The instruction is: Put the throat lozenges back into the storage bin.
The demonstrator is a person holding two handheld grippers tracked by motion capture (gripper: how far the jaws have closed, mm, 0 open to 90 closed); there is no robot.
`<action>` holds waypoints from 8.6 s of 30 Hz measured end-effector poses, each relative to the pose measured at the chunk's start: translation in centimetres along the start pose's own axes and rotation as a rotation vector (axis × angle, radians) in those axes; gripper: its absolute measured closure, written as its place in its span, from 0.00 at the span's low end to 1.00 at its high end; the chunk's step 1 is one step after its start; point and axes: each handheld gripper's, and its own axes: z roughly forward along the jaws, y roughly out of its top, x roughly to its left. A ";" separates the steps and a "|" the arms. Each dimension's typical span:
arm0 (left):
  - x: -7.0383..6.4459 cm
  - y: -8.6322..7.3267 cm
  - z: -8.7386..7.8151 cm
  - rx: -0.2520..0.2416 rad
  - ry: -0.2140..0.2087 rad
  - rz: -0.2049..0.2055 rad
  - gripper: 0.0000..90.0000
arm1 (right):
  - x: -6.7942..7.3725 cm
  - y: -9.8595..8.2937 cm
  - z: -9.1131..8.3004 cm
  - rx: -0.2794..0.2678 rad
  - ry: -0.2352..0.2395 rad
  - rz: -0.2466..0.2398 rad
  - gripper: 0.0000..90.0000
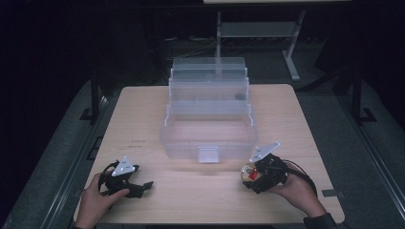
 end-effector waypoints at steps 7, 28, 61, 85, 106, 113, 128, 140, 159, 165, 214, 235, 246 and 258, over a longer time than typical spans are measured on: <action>0.0 0.0 0.0 0.000 0.000 0.000 0.13 | -0.5 -0.1 -0.6 -0.003 -0.013 0.012 0.22; 0.0 0.0 0.0 -0.001 0.000 -0.003 0.13 | -1.8 -0.1 -2.1 -0.011 -0.034 0.024 0.22; 0.0 0.0 0.0 0.000 -0.001 -0.003 0.13 | -4.3 1.3 -4.7 -0.043 -0.077 0.057 0.22; 0.0 0.0 0.0 0.000 0.000 -0.001 0.13 | -5.9 3.5 -6.1 -0.070 -0.093 0.070 0.22; 0.0 0.0 0.0 0.001 0.000 0.000 0.13 | -7.1 6.5 -5.8 -0.077 -0.086 0.070 0.22; 0.0 0.0 0.0 0.002 0.000 0.002 0.13 | -7.4 7.7 -5.3 -0.069 -0.079 0.068 0.22; 0.0 0.0 0.0 0.003 -0.001 0.000 0.13 | -8.1 9.6 -3.3 -0.049 -0.049 0.068 0.22; 0.0 0.0 0.0 0.003 -0.001 0.000 0.13 | -8.5 10.1 -1.8 -0.028 -0.049 0.070 0.22; 0.0 0.0 0.0 0.003 -0.001 0.000 0.13 | -8.7 10.1 -0.6 -0.001 -0.042 0.075 0.22; 0.0 0.0 0.0 0.003 -0.001 0.000 0.13 | -8.7 10.1 -0.4 0.007 -0.036 0.073 0.21; 0.0 0.0 0.0 0.003 0.000 0.002 0.13 | -9.3 4.1 -5.5 -0.035 -0.094 0.142 0.19; 0.0 0.0 0.0 0.002 0.000 0.000 0.13 | -8.6 -0.6 -4.4 -0.044 -0.117 0.210 0.03; 0.0 0.0 0.0 0.002 0.000 0.000 0.13 | -8.0 -3.2 -3.8 -0.074 -0.135 0.243 0.03; 0.0 0.0 0.0 0.000 0.000 0.000 0.13 | -7.1 -5.9 -3.1 -0.077 -0.164 0.271 0.03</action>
